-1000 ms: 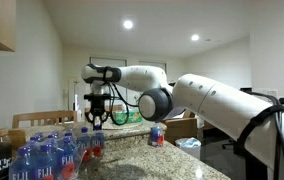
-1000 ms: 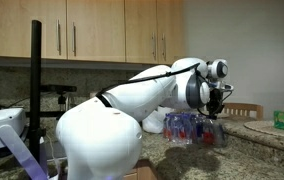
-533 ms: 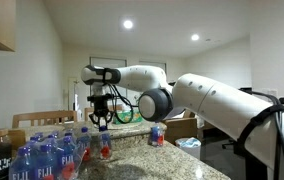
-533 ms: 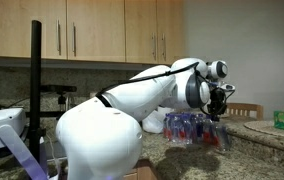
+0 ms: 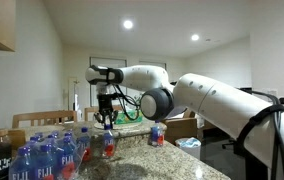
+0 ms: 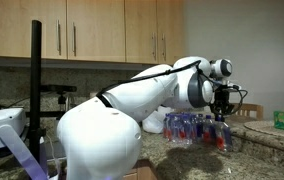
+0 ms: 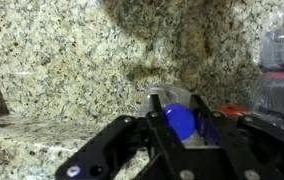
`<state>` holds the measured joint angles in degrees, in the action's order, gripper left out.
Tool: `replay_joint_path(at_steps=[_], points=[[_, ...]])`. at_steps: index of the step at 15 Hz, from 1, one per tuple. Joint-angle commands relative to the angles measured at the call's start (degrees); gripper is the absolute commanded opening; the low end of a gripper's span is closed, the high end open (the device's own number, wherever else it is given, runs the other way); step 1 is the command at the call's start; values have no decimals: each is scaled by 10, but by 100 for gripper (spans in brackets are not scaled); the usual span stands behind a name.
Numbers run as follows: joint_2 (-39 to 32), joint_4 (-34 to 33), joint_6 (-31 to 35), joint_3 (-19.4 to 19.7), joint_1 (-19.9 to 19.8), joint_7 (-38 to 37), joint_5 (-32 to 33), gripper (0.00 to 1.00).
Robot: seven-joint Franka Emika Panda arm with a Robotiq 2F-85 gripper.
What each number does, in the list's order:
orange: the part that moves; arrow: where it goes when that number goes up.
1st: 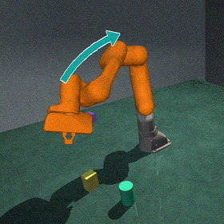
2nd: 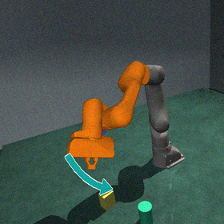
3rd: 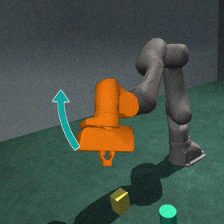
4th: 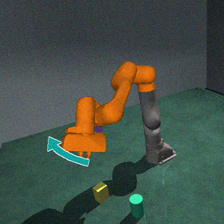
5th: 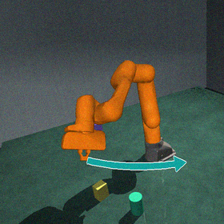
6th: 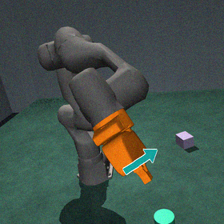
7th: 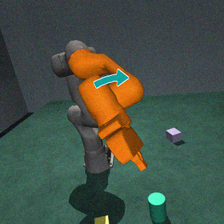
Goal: Move the water bottles to the left
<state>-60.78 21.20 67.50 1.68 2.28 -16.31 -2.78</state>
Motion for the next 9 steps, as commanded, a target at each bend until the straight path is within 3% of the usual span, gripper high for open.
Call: replay_joint_path(at_steps=[1,9], points=[[22,19,-29,-3,3,69,17,9],[15,14,-21,-1,21,73,27,9]])
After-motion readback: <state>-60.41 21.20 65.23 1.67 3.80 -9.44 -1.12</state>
